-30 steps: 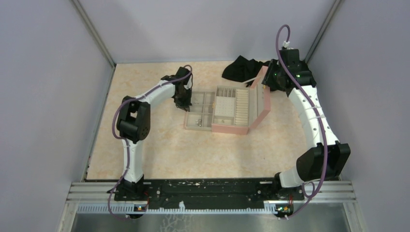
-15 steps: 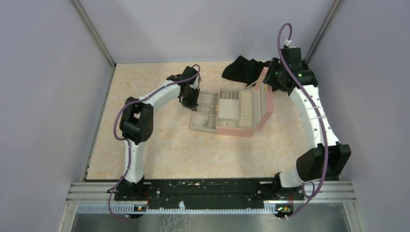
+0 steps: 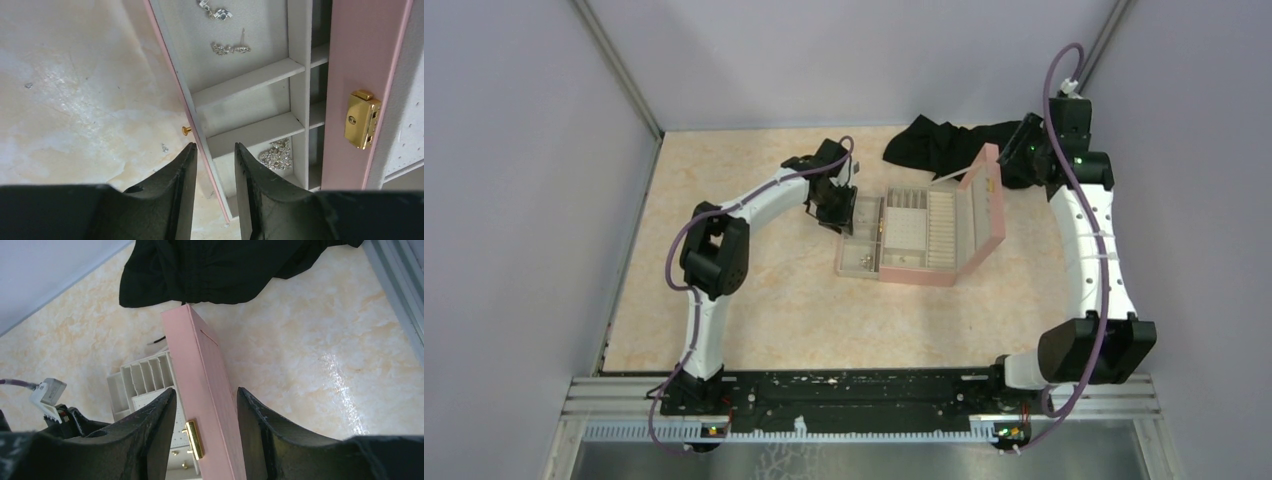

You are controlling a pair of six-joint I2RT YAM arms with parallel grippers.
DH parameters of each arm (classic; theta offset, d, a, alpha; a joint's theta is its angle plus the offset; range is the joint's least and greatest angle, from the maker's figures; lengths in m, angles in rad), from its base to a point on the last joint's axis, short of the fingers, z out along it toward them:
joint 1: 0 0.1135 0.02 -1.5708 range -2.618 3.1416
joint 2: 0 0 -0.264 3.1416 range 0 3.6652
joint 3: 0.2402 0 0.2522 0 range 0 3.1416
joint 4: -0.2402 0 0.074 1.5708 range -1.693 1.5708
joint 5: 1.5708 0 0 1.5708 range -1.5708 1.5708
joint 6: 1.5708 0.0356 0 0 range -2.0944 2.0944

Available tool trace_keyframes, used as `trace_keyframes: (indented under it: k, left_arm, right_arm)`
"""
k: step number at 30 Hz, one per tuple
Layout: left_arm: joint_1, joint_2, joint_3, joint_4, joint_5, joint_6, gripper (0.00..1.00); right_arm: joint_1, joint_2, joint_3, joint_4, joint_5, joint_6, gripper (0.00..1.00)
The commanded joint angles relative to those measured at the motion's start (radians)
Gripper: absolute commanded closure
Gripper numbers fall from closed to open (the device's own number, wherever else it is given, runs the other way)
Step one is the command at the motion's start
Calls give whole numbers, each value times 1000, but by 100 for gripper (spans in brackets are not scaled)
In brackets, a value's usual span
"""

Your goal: Organize the mixed jewelry

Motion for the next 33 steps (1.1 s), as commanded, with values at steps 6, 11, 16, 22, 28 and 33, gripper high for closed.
trace_keyframes:
  k: [6, 11, 16, 22, 28, 33]
  left_arm:
    - [55, -115, -40, 29, -76, -43, 62]
    - [124, -130, -133, 74, -120, -111, 65]
    - [120, -52, -124, 102, -79, -131, 66]
    - [54, 69, 41, 66, -35, -111, 66]
    - [-32, 99, 131, 98, 107, -94, 66]
    - [-59, 113, 142, 139, 231, -120, 66]
  right_arm:
    - [-10, -89, 85, 27, 10, 3, 52]
    - [-10, -106, 62, 23, 34, 2, 52]
    - [-10, -111, 52, 28, 21, 5, 52]
    - [-10, -108, 18, 38, 1, 7, 52]
    - [-27, -104, -14, 23, -7, 19, 52]
    - [-53, -107, -13, 30, -24, 28, 52]
